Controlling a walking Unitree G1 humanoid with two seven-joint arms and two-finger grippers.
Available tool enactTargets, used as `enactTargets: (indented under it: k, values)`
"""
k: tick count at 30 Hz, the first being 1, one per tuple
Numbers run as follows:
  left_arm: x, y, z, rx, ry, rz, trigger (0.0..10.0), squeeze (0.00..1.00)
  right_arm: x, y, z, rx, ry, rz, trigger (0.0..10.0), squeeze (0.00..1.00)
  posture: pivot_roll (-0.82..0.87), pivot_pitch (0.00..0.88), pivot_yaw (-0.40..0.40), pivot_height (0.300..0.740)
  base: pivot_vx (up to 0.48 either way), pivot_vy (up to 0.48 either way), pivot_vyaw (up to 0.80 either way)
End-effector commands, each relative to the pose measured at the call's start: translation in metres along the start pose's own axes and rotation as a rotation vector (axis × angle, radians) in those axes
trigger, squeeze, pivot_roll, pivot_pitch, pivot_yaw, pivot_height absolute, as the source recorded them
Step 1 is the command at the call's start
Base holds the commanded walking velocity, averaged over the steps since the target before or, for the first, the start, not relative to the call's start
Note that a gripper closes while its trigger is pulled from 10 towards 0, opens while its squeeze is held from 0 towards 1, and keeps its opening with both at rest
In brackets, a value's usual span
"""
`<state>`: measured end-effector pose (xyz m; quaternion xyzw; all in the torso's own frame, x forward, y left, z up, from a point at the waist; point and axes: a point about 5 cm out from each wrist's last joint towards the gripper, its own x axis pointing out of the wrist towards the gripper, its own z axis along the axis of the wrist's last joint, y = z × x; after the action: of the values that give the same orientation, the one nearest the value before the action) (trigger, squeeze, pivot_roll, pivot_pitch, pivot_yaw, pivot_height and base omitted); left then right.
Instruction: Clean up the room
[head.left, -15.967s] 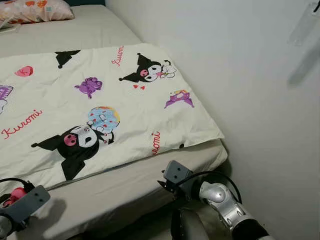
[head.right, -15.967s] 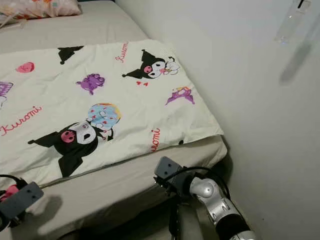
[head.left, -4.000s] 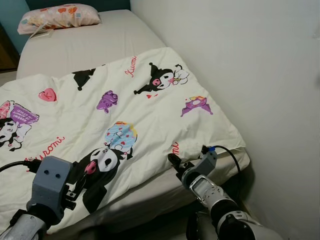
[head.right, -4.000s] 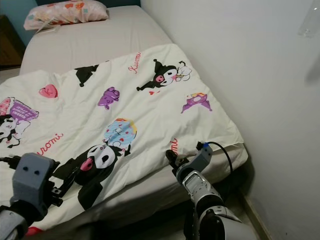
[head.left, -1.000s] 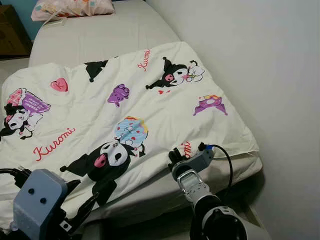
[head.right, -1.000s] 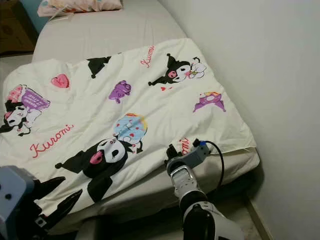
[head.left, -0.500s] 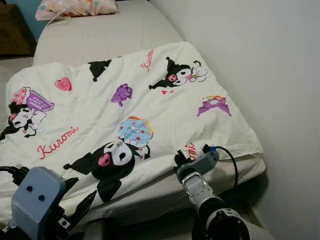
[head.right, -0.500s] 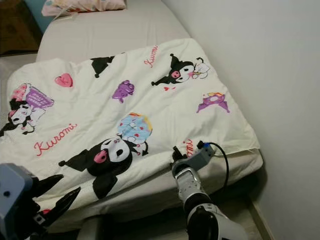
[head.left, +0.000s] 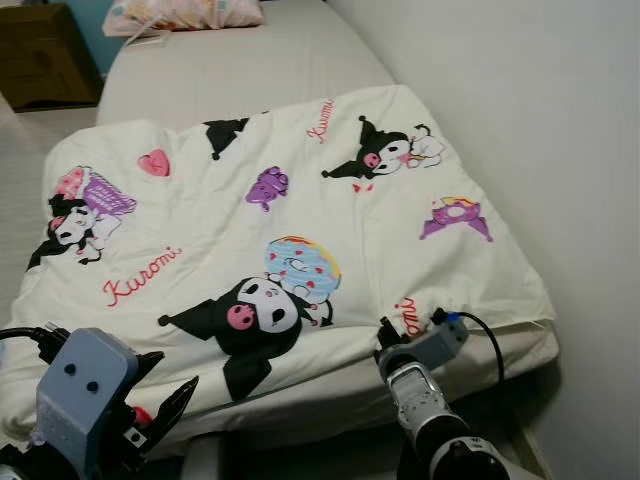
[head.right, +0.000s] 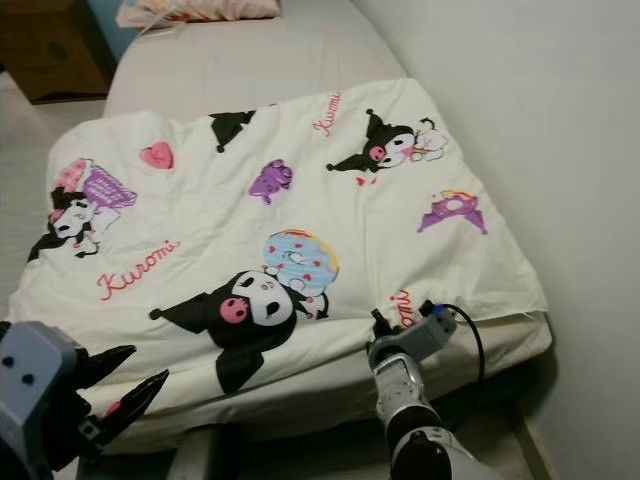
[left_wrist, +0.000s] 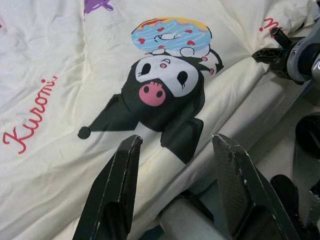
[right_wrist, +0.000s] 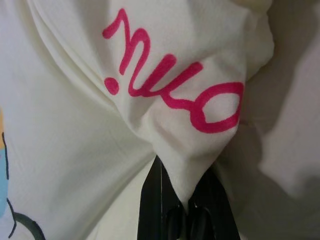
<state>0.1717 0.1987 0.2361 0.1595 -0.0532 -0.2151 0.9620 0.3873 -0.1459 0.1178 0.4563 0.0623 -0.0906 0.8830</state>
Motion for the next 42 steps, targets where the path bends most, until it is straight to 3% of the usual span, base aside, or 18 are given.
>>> enactTargets:
  k: [1, 12, 18, 19, 20, 21, 24, 25, 30, 33, 34, 35, 36, 39, 42]
  values:
    - [-0.001, -0.003, -0.003, 0.001, 0.020, -0.016, 10.0, 0.00, -0.008, -0.044, 0.013, 0.035, -0.086, -0.189, 0.0, 0.00, 0.11, 0.447, -0.009, 0.571, 0.000, 0.000, 0.00]
    - [-0.004, -0.004, -0.006, 0.008, 0.030, -0.031, 10.0, 0.00, -0.016, -0.068, 0.023, -0.003, -0.162, -0.312, 0.0, 0.00, 0.12, 0.448, -0.011, 0.571, 0.000, 0.000, 0.00]
    - [-0.004, -0.006, -0.006, 0.007, 0.032, -0.039, 10.0, 0.00, -0.017, -0.071, 0.021, -0.018, -0.146, -0.340, 0.0, 0.00, 0.12, 0.445, -0.006, 0.571, 0.000, 0.000, 0.00]
    - [-0.003, -0.006, -0.007, 0.011, 0.033, -0.042, 10.0, 0.00, -0.014, -0.065, 0.021, -0.101, -0.115, -0.292, 1.1, 0.00, 0.12, 0.448, -0.004, 0.571, 0.000, 0.000, 0.00]
    - [-0.003, -0.006, -0.007, 0.011, 0.033, -0.042, 10.0, 0.00, -0.014, -0.065, 0.021, -0.101, -0.115, -0.292, 1.1, 0.00, 0.12, 0.448, -0.004, 0.571, 0.000, 0.000, 0.00]
    - [-0.002, -0.005, -0.007, 0.014, 0.033, -0.045, 10.0, 0.00, -0.011, -0.059, 0.022, -0.193, -0.080, -0.239, 1.6, 0.00, 0.12, 0.450, -0.003, 0.571, 0.000, 0.000, 0.00]
    - [-0.001, -0.005, -0.007, 0.016, 0.032, -0.046, 10.0, 0.00, -0.009, -0.054, 0.022, -0.255, -0.057, -0.204, 1.6, 0.00, 0.12, 0.450, -0.003, 0.571, 0.000, 0.000, 0.00]
    - [-0.001, -0.005, -0.007, 0.017, 0.032, -0.047, 10.0, 0.00, -0.007, -0.049, 0.024, -0.306, -0.040, -0.165, 0.2, 0.00, 0.12, 0.451, -0.003, 0.571, 0.000, 0.000, 0.00]
    - [-0.001, -0.005, -0.007, 0.016, 0.033, -0.050, 10.0, 0.00, 0.000, -0.028, 0.032, -0.425, -0.005, -0.046, 0.0, 0.00, 0.12, 0.452, -0.003, 0.571, 0.000, 0.000, 0.00]
    - [-0.001, -0.004, -0.007, 0.017, 0.033, -0.051, 10.0, 0.00, 0.002, -0.024, 0.033, -0.452, 0.003, -0.026, 0.0, 0.00, 0.12, 0.453, -0.003, 0.571, 0.000, 0.000, 0.00]
    - [-0.001, -0.004, -0.008, 0.017, 0.033, -0.052, 10.0, 0.00, 0.003, -0.021, 0.035, -0.520, 0.019, -0.010, 0.0, 0.00, 0.12, 0.453, -0.005, 0.571, 0.000, 0.000, 0.00]
    - [-0.001, -0.005, -0.008, 0.018, 0.035, -0.058, 10.0, 0.00, 0.004, -0.017, 0.034, -0.706, 0.079, 0.023, 0.0, 0.00, 0.11, 0.453, -0.005, 0.571, 0.000, 0.000, 0.00]
    - [-0.001, -0.005, -0.008, 0.017, 0.037, -0.061, 10.0, 0.00, 0.004, -0.016, 0.032, -0.797, 0.112, 0.039, 0.0, 0.00, 0.11, 0.453, -0.004, 0.571, 0.000, 0.000, 0.00]
    - [-0.001, -0.005, -0.008, 0.016, 0.038, -0.064, 10.0, 0.00, 0.004, -0.015, 0.031, -0.875, 0.141, 0.052, 0.0, 0.00, 0.11, 0.453, -0.004, 0.571, 0.000, 0.000, 0.00]
    - [-0.002, -0.007, -0.009, 0.016, 0.045, -0.080, 10.0, 0.00, 0.003, -0.022, 0.026, -1.089, 0.231, 0.060, 0.0, 0.00, 0.11, 0.455, -0.003, 0.571, 0.000, 0.000, 0.00]
